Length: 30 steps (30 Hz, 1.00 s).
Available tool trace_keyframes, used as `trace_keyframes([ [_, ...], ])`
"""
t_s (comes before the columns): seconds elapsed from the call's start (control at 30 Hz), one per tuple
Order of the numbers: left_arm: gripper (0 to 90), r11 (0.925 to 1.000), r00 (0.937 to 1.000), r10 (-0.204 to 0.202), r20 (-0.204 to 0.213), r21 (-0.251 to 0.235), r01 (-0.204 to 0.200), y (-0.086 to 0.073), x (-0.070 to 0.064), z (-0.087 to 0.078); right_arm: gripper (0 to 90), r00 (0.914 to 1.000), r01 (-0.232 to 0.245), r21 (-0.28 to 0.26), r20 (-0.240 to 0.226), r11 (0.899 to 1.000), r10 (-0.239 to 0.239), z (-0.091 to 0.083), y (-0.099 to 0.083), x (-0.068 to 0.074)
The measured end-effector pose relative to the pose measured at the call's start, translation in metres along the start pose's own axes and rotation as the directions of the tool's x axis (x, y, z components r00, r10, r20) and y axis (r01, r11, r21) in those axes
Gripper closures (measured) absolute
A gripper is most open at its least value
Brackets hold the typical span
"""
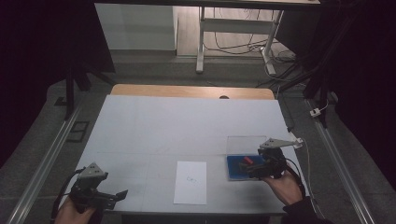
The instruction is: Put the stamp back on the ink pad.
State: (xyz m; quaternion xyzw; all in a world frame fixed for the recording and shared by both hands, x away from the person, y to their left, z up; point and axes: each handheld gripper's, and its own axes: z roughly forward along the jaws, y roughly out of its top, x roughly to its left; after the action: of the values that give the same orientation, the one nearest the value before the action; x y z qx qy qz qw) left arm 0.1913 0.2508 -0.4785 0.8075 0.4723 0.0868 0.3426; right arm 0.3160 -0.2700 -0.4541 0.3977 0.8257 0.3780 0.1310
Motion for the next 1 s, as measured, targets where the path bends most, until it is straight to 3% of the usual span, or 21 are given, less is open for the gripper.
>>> trace_keyframes([
  [0.13,0.0,1.0,1.0,0.0,0.0,0.0,0.0,0.0,0.0,0.0,0.0,1.0,-0.007,-0.021,-0.004,1.0,0.007,-0.009,-0.004,0.001],
  [0.63,0.0,1.0,1.0,-0.002,0.0,0.0,0.002,0.001,0.0,0.0,0.0,0.9979,-0.002,-0.055,0.065,0.998,0.006,-0.04,-0.025,0.005],
  [1.0,0.0,1.0,1.0,-0.007,0.002,-0.002,0.007,0.001,0.001,0.0,0.0,0.9929,-0.066,-0.075,0.094,0.995,0.073,-0.063,-0.051,0.004],
])
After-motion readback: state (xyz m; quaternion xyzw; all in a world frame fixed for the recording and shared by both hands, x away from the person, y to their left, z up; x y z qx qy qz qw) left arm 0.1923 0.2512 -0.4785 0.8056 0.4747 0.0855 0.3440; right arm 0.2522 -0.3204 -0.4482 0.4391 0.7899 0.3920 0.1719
